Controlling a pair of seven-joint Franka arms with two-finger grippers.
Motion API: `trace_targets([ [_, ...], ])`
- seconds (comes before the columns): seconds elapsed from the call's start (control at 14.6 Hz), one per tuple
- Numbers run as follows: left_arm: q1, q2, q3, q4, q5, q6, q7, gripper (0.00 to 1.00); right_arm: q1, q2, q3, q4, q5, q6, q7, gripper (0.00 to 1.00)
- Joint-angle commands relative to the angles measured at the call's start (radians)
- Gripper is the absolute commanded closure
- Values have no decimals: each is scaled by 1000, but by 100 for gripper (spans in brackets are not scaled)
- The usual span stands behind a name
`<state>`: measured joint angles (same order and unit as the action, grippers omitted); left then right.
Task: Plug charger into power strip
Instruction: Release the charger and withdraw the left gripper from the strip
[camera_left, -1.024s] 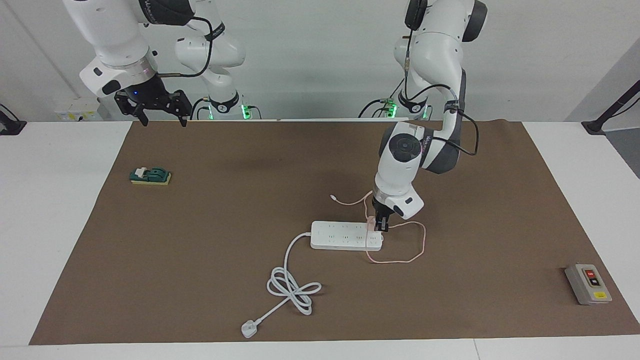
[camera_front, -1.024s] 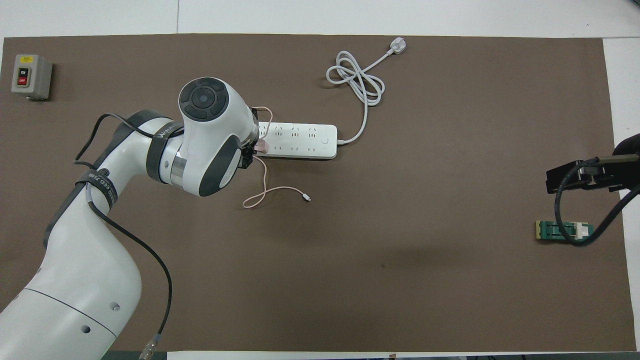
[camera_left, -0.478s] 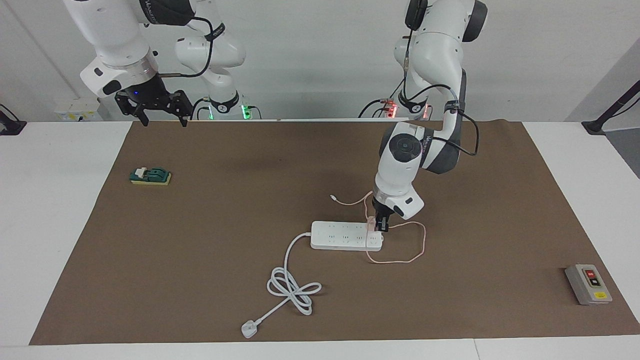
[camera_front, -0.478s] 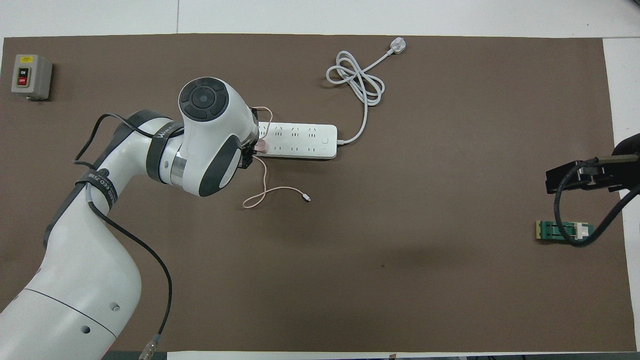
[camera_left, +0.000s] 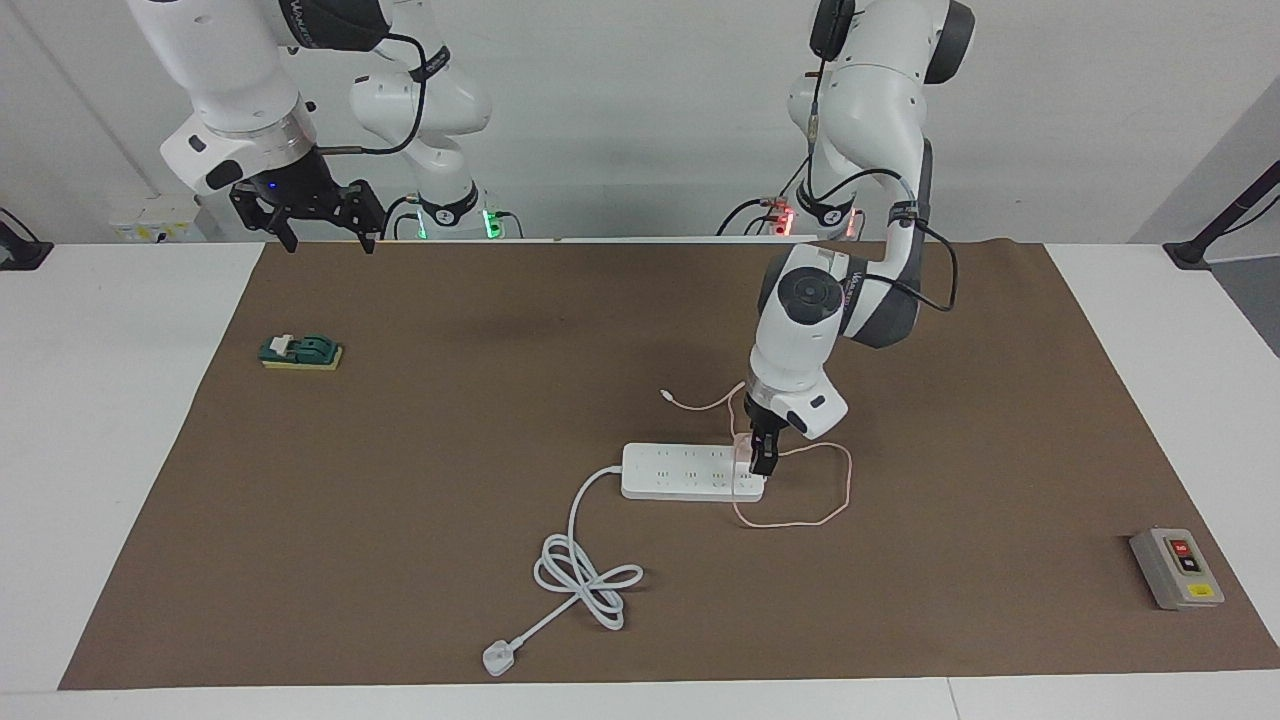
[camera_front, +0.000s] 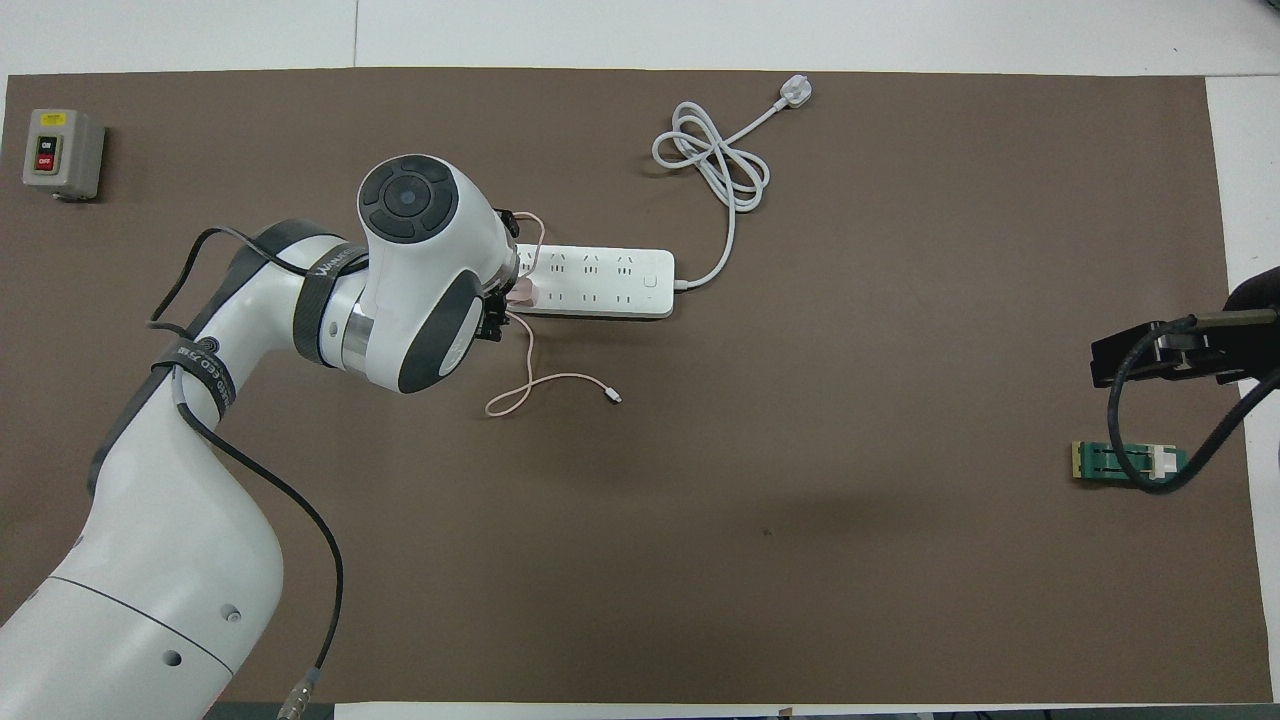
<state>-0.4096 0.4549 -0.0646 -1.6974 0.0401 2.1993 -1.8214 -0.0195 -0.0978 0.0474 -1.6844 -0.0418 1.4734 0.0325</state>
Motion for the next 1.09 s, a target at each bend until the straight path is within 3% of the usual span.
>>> trace_targets([
  [0.0,37,30,-7,76,-9,-151,74,0,-10,-16,6,-9,0,7,-25,0],
  [0.41,97,-119,-11,70,-16,-245,210,0,-8,-16,6,-8,0,5,-26,0],
  [0.68,158,-214,-9,73,-19,-377,482,0,-13,-16,6,-9,0,5,-26,0],
  [1.02,287,-350,-6,70,-20,-525,978,0,-20,-16,3,-9,0,2,-25,0],
])
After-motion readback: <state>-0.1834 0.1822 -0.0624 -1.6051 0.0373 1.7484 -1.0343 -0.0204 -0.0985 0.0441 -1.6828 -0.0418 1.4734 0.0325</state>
